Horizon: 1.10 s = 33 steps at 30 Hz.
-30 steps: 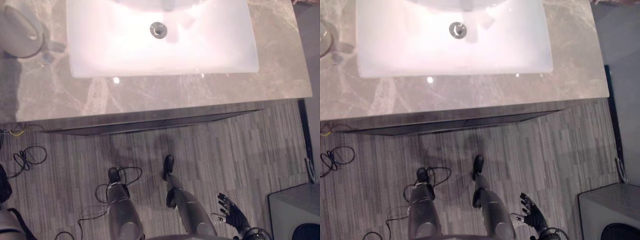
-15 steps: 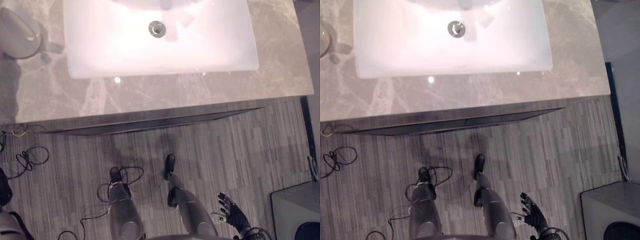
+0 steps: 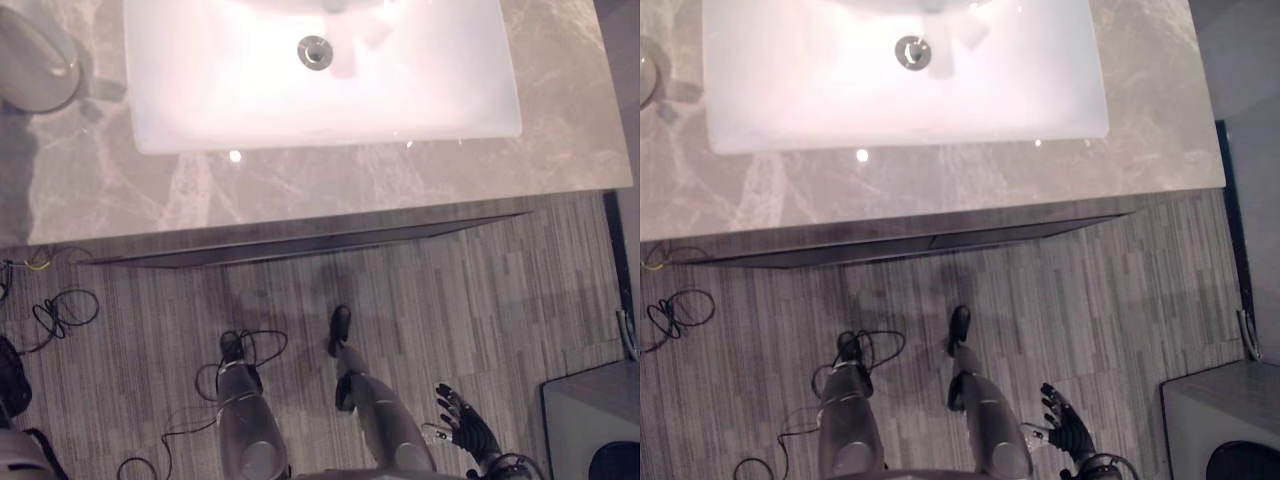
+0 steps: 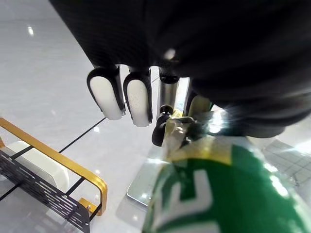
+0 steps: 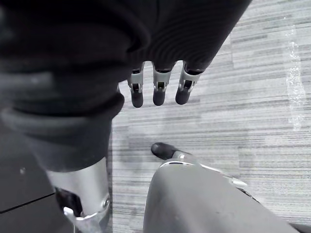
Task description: Organize washtable
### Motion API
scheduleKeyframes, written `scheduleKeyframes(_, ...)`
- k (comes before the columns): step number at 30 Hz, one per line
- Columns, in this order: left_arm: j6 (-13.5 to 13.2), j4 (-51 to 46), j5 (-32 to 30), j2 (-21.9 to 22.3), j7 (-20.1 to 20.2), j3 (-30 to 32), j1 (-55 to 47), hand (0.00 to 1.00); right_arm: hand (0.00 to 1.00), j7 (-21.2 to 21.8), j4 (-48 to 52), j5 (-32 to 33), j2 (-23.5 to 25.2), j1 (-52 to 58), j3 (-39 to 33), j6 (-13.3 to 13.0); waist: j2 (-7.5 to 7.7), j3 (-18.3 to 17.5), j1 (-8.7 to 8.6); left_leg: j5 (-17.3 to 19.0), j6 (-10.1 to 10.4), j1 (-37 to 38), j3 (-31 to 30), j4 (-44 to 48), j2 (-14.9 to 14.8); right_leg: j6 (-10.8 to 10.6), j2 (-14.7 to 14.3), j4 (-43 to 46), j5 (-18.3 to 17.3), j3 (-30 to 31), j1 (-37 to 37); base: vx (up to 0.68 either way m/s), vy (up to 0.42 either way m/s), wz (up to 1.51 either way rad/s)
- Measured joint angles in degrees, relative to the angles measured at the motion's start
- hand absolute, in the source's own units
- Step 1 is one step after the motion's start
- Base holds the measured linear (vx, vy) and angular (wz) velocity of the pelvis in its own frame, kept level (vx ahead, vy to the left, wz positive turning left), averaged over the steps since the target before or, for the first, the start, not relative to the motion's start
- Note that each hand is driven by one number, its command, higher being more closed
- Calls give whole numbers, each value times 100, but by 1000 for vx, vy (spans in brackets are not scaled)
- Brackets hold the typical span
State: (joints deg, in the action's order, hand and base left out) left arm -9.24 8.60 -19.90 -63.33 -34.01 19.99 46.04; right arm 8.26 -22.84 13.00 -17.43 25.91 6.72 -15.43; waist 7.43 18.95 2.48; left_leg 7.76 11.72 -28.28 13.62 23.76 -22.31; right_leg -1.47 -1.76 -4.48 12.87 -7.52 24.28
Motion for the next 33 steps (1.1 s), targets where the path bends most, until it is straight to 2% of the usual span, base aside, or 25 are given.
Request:
scheduleKeyframes(16, -4, -5, 4, 31, 1, 45, -222, 100, 0, -61, 1, -3, 0, 0, 0, -2, 0, 0, -12, 0, -1, 4, 1, -7, 28, 0, 27, 5, 0, 0, -3, 0, 0, 0)
scheduleKeyframes(20, -2, -4, 4, 229, 3, 44, -229, 100, 0, -61, 5, -1, 0, 0, 0, -2, 0, 0, -6, 0, -1, 3, 0, -7, 31, 0, 31, 7, -1, -2, -3, 0, 0, 0)
scheduleKeyframes(25, -3, -4, 4, 229, 4, 44, -229, 100, 0, -63, 14, -2, 0, 0, 0, -2, 0, 0, -9, 0, -1, 3, 0, -8, 31, 0, 31, 7, -1, -3, -3, 0, 0, 0)
scheduleKeyframes(26, -3, -4, 4, 229, 4, 44, -229, 0, 0, -63, 13, -2, 0, 0, 0, -2, 0, 0, -9, 0, -1, 3, 0, -8, 31, 0, 31, 7, -1, -3, -3, 0, 0, 0)
scheduleKeyframes(33, -3, -4, 10, 232, 12, 44, -229, 0, 0, -65, 15, -5, 2, -1, 0, -2, 0, 0, -9, 0, -1, 2, 0, -8, 32, 0, 31, 7, -1, -2, -2, 0, 0, 0)
